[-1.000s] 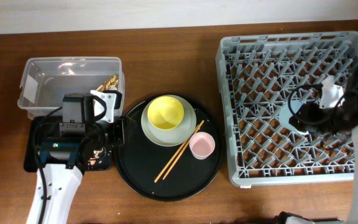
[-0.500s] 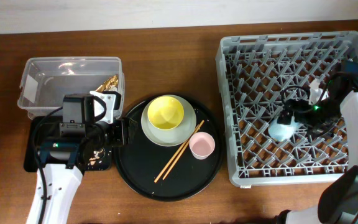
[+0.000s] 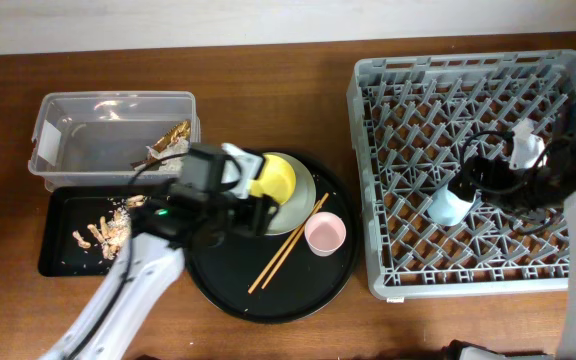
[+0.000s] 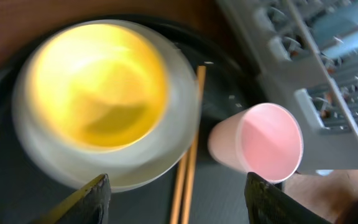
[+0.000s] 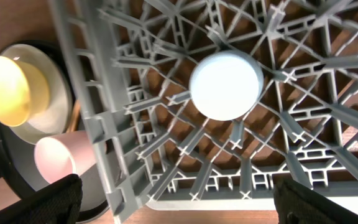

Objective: Sort waste into correct bins and load items into the dishwasher rack
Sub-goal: 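Grasp the pink cup with the left gripper and lift it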

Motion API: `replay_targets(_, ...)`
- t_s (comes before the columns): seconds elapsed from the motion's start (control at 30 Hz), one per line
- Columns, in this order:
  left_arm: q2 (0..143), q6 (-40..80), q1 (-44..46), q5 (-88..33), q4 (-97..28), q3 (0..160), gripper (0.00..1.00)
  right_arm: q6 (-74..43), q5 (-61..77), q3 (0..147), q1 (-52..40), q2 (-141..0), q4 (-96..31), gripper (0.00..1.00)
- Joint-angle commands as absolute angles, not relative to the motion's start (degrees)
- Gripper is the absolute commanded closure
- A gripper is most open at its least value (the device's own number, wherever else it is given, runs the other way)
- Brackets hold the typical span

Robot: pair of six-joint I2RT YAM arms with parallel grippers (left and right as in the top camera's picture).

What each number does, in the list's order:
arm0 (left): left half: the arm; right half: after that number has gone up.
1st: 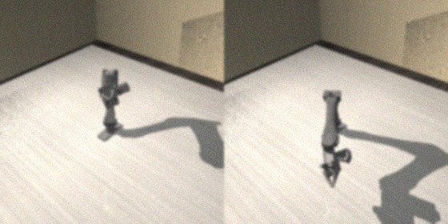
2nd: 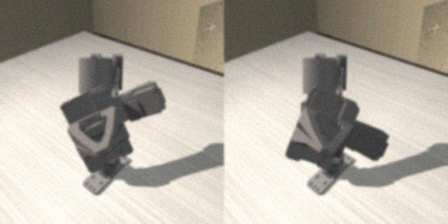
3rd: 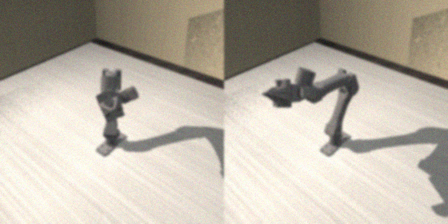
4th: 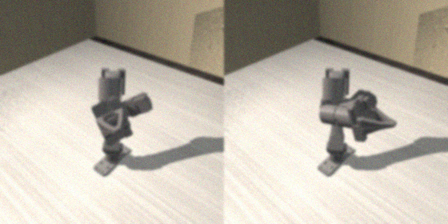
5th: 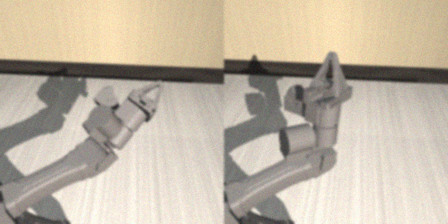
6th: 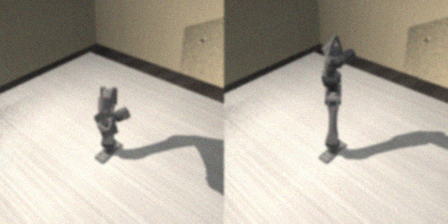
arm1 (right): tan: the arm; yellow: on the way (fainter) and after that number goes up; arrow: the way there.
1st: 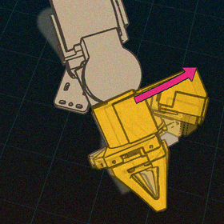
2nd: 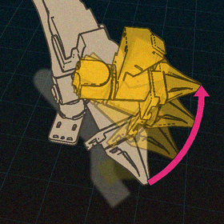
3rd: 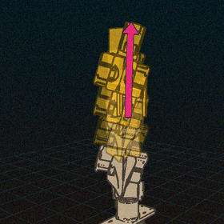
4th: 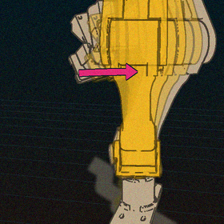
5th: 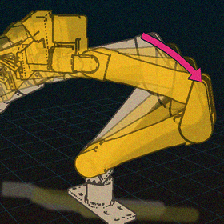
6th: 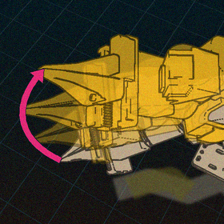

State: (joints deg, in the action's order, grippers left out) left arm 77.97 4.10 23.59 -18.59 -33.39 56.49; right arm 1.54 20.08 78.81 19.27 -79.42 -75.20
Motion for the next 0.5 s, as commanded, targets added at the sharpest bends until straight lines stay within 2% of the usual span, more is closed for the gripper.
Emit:
replay_targets(0.0, 84.44, 5.34, 30.06, -20.21, -28.40, 57.17, 0.32, 1.69, 21.41, 80.05, 15.99, -77.25, -75.22, 0.01)
replay_targets(0.17, 94.48, 5.58, 35.16, -19.88, -24.45, 57.17, 0.33, 2.74, 20.51, 80.05, 10.87, -77.34, -74.98, 0.01)
replay_targets(0.23, 97.34, 6.11, 35.35, -19.66, -24.34, 57.17, 0.38, 2.74, 20.36, 80.05, 10.39, -77.34, -74.81, 0.01)
replay_targets(0.3, 98.87, 6.61, 35.35, -19.70, -24.21, 57.17, 0.56, 2.72, 20.36, 80.05, 10.39, -77.34, -74.83, 0.01)
replay_targets(0.37, 98.91, 6.63, 35.27, -19.70, -24.08, 57.28, 0.80, 2.70, 20.38, 80.05, 10.39, -77.34, -74.83, 0.01)
replay_targets(0.47, 97.73, 6.83, 34.94, -19.75, -24.23, 58.65, 0.96, 2.72, 20.38, 80.05, 10.39, -77.34, -74.78, 0.01)
